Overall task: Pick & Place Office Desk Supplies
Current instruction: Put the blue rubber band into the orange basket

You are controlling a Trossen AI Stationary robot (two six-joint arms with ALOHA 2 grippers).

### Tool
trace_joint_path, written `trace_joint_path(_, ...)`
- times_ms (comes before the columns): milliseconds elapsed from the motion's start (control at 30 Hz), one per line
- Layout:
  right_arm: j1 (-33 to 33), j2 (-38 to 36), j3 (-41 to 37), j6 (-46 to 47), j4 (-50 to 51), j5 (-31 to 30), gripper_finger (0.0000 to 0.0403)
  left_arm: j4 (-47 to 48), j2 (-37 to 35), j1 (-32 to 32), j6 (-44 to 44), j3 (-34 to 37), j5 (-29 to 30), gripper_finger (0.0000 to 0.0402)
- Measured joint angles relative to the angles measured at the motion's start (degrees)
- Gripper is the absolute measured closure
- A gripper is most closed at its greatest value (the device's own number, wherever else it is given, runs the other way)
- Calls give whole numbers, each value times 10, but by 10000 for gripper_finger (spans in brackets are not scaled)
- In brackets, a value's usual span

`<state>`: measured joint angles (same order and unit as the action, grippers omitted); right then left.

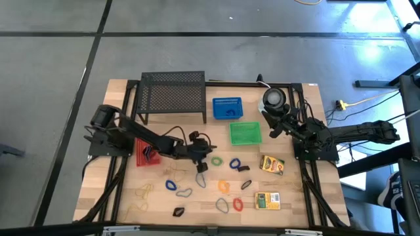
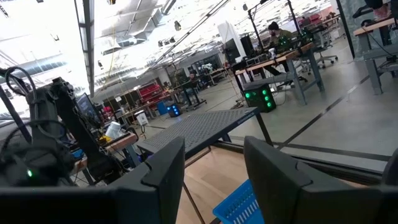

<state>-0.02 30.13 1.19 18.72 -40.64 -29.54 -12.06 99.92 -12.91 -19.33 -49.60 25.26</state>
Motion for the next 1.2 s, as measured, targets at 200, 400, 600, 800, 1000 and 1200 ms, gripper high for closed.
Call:
trace_joint_path(200,0,0,0,0,2,0,236,-113,-41,-2,70,0,3,398)
trace_joint_path(400,0,0,0,0,3,0,236,-252,-64,-17,173,-1,0,398)
trace_joint_path(600,0,0,0,0,4,0,236,-349,-66,-35,239,-1,-37,398)
trace_joint_path(800,0,0,0,0,4,0,237,-370,-67,-52,268,-2,-48,398)
trace_joint_path(1000,0,0,0,0,4,0,237,-370,-67,-56,275,-2,-48,398)
trace_joint_path(1200,0,0,0,0,4,0,237,-370,-67,-56,276,-2,-48,398)
